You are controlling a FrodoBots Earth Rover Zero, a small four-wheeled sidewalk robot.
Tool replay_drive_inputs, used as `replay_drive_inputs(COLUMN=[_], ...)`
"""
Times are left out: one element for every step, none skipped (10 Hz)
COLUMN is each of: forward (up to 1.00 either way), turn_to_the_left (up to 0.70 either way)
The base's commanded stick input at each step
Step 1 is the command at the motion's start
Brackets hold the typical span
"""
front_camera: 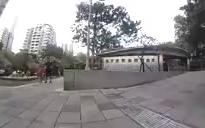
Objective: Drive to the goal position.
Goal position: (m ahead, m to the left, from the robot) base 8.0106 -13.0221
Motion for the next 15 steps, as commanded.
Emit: replay_drive_inputs(forward=[0.0, 0.0, 0.0, 0.0, 0.0, 0.0, 0.0, 0.0, 0.0, 0.0, 0.0, 0.0, 0.0, 0.0, 0.0], turn_to_the_left=[-0.7, -0.7, -0.7, -0.7, -0.7, -0.7, -0.7, -0.7, -0.7, -0.7, -0.7, -0.7, -0.7, -0.7, -0.7])
